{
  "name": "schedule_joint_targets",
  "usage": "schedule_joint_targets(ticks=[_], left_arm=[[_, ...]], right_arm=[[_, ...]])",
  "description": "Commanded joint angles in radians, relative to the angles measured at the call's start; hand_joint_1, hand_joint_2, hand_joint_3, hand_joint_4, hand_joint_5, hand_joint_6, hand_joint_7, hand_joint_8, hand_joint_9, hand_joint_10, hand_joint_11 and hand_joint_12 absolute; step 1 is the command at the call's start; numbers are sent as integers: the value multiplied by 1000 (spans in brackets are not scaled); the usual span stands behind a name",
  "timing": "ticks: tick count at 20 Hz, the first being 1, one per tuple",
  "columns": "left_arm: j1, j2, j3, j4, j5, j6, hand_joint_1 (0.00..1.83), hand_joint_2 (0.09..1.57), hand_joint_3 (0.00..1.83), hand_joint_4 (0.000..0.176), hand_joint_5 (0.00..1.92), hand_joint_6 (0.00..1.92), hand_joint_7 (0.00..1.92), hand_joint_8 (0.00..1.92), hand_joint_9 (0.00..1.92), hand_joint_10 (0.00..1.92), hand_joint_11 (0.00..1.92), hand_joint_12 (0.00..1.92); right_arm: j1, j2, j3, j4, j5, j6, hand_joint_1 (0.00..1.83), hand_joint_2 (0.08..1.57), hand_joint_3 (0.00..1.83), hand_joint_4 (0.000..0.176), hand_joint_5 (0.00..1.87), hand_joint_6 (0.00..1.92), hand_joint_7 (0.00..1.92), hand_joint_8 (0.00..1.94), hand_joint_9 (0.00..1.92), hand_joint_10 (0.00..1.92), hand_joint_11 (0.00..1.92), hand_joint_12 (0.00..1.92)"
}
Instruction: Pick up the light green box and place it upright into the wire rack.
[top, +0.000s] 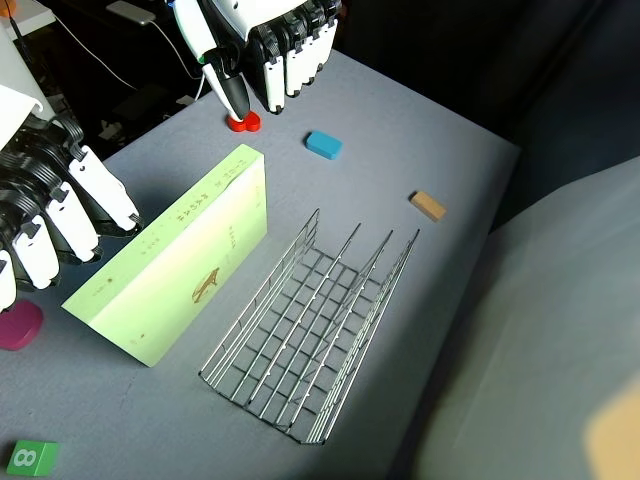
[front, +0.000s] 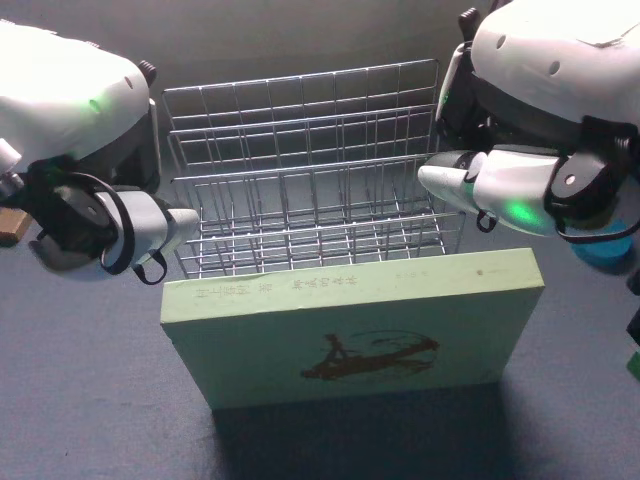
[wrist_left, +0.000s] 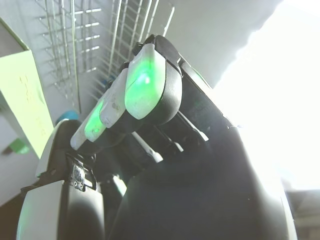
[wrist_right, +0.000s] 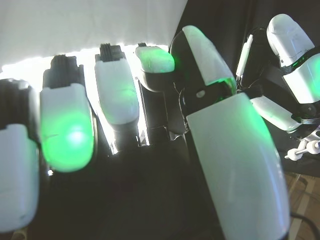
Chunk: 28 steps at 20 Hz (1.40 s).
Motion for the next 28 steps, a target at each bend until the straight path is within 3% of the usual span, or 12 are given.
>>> schedule_joint_targets(ticks=[1, 2, 10, 16, 18, 23, 28], left_arm=[[-11, -1, -3, 78, -17, 5, 115, 1128, 140, 52, 281, 79, 223, 41, 183, 72, 3, 592], [-11, -1, -3, 78, -17, 5, 113, 1189, 8, 52, 314, 5, 236, 1, 209, 7, 0, 583], [-10, -1, 4, 78, -9, 24, 113, 1198, 7, 52, 326, 6, 235, 0, 204, 2, 0, 580], [-9, 1, 49, 78, -27, 58, 114, 1203, 3, 52, 330, 2, 242, 3, 213, 4, 0, 572], [-12, 9, 65, 78, -40, 74, 112, 1206, 4, 52, 330, 2, 247, 4, 223, 8, 0, 570], [-17, 37, 97, 78, -67, 118, 111, 1212, 3, 52, 334, 2, 249, 2, 225, 3, 0, 571], [-17, 89, 115, 78, -106, 152, 110, 1213, 2, 51, 340, 2, 255, 2, 236, 5, 0, 579]], right_arm=[[6, 0, 0, -67, 2, -2, 206, 893, 170, 29, 82, 65, 158, 48, 123, 93, 0, 847], [6, 0, 0, -67, 2, -2, 209, 966, 19, 27, 106, 4, 175, 1, 156, 9, 0, 801], [12, -6, 0, -67, 2, 7, 215, 976, 6, 26, 112, 0, 150, 1, 127, 1, 0, 700], [32, -86, 5, -44, -30, -38, 384, 991, 3, 24, 108, 0, 142, 0, 112, 0, 0, 608], [36, -131, 16, 68, -54, -118, 466, 980, 0, 24, 105, 0, 134, 0, 95, 0, 0, 570], [53, -229, 93, 298, -47, -196, 648, 939, 0, 26, 68, 0, 99, 0, 56, 0, 0, 481], [46, -309, 152, 402, -66, -258, 692, 928, 0, 27, 48, 0, 85, 0, 50, 0, 0, 505]])
